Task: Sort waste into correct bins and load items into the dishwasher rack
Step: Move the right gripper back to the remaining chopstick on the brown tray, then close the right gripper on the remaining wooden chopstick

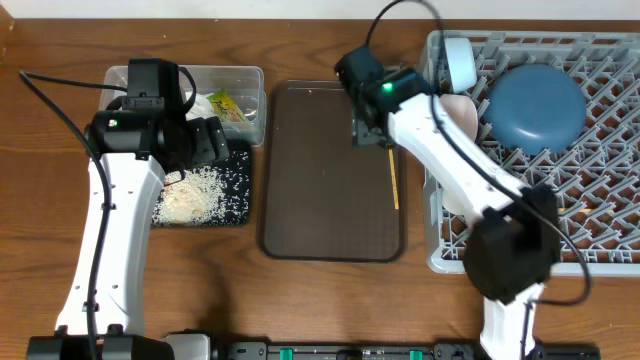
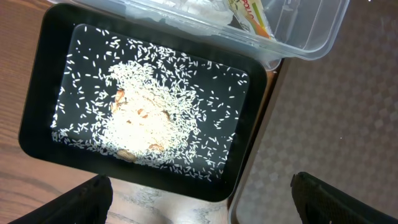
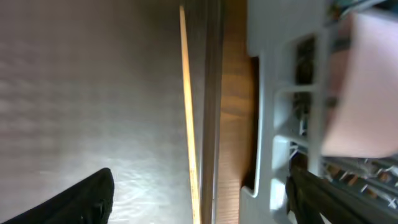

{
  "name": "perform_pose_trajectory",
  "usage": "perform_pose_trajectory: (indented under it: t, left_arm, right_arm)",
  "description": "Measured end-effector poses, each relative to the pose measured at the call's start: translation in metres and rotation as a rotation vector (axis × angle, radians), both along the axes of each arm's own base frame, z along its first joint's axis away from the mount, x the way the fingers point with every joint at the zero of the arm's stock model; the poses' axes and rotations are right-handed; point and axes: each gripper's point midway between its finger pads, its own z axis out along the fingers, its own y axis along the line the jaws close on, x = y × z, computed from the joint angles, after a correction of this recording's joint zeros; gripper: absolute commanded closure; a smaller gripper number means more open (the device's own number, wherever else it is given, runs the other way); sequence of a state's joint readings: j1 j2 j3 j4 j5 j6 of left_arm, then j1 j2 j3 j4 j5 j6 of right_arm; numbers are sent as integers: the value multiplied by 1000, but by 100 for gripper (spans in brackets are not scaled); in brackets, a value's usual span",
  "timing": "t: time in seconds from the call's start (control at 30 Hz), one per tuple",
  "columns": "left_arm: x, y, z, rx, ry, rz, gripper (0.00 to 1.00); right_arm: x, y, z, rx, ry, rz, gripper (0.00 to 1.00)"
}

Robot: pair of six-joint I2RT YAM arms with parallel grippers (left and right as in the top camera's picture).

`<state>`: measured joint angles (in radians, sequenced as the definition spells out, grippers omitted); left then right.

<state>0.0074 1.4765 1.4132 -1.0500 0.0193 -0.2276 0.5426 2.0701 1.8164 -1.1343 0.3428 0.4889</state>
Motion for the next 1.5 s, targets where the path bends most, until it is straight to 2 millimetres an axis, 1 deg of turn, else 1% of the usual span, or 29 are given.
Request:
perform_pose_trajectory:
  t: [0.03,0.13,0.23,0.3,0.43,0.57,0.63,0.73,0.87,1.03,1.13,1.2,1.23,1.5]
  left_arm:
    - [0,0,0,0,0,0,6]
    - [0,0,0,0,0,0,6]
    - [0,0,0,0,0,0,6]
    - [0,0,0,0,0,0,6]
    - [0,0,0,0,0,0,6]
    - [0,0,0,0,0,0,6]
    - [0,0,0,0,0,0,6]
    - [0,0,0,0,0,0,6]
    - [0,0,0,0,0,0,6]
    - [0,0,0,0,0,0,6]
    - [0,0,0,0,0,0,6]
    - [0,0,0,0,0,0,6]
    - [0,0,0,0,0,0,6]
    - [0,0,0,0,0,0,6]
  right_arm:
    - [-2,2,-13,-4,36,13,17]
    - [-4,2,-41,14,125,40,28]
    - [-3,-2,-64,61,198,50,39]
    - [-2,-5,-73,95,230,49,43]
    - [2,-13,-76,133,247,41,50]
    - [6,-9,-76,160,239,58,59]
    - [9,-5,-77,176,225,68,61]
    - [9,-4,-80,183,226,71,63]
    - [7,-3,-89,185,242,71,65]
    - [4,-4,-107,173,278,69,74]
    - [4,-4,-108,176,281,71,84]
    - [3,-4,-109,172,285,71,96]
    - [3,-5,-109,168,286,73,99]
    - [1,-7,-109,162,294,66,99]
